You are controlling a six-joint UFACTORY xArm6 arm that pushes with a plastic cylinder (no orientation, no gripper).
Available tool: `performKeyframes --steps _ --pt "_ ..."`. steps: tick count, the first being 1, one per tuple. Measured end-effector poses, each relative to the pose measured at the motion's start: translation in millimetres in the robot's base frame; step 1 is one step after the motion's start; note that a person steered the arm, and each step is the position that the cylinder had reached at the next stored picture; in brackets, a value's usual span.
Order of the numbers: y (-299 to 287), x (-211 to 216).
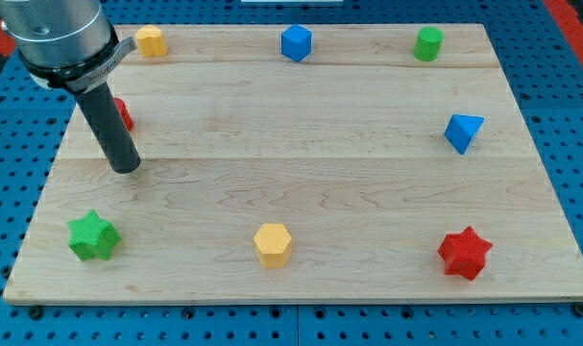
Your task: Move your arm to the right side of the blue triangle
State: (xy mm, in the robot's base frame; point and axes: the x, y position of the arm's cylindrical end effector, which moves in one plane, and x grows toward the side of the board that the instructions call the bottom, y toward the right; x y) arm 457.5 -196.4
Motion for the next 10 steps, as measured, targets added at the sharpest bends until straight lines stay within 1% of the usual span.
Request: performKeyframes --steps 5,6,8,10 --pt "6.9 0.7" --pt "18.5 0.7" --pt "60.7 0.7" --pt "82.0 0.7"
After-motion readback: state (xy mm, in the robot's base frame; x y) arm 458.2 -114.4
